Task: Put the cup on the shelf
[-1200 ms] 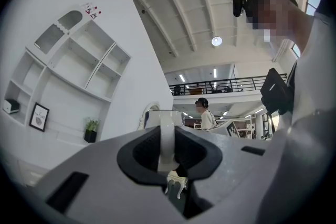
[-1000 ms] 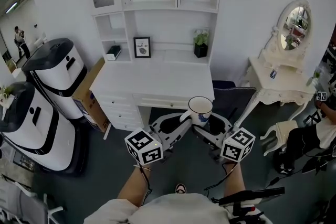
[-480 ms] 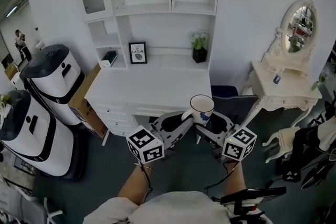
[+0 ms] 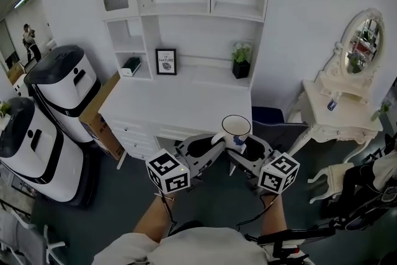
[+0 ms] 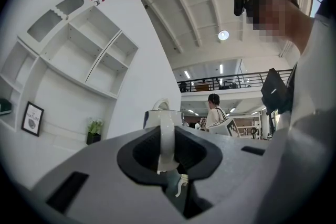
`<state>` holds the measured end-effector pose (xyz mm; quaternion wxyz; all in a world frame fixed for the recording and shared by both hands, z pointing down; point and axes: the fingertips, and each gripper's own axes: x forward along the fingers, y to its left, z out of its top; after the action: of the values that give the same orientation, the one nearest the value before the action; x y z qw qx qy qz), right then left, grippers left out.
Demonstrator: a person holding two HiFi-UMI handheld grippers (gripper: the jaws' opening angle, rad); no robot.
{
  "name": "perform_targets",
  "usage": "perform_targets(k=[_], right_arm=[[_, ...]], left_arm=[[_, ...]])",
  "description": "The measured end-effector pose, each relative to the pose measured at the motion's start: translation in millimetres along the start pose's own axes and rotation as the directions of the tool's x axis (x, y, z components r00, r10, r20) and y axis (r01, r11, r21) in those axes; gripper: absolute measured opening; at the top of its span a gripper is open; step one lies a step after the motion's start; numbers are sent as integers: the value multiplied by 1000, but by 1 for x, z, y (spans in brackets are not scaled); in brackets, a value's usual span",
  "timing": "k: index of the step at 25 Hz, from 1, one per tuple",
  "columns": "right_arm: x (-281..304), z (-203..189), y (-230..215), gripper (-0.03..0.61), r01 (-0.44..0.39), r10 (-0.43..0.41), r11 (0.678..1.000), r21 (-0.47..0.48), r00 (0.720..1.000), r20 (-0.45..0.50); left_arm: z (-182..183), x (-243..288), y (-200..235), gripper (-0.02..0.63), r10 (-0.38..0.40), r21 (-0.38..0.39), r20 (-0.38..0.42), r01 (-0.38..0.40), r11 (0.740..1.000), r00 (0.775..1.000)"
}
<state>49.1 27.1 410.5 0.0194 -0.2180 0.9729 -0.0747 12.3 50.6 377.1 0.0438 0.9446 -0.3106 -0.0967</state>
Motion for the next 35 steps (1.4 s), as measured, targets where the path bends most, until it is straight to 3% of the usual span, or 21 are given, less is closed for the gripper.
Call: perform_targets(k=[13, 22, 35], right_arm=[[43, 2, -38, 311, 1, -1, 1000, -7, 1000, -27], [90, 23, -101, 311, 22, -25, 999, -49, 999, -44], [139, 49, -199, 311, 79, -79, 996, -46, 997, -12]], left_arm=[[2, 12, 57, 63, -2, -17, 34, 2, 1000, 999], [16, 47, 128, 63, -29, -8, 75, 30, 1000, 997], [30, 116, 219, 63, -86, -16, 65, 87, 996, 994]])
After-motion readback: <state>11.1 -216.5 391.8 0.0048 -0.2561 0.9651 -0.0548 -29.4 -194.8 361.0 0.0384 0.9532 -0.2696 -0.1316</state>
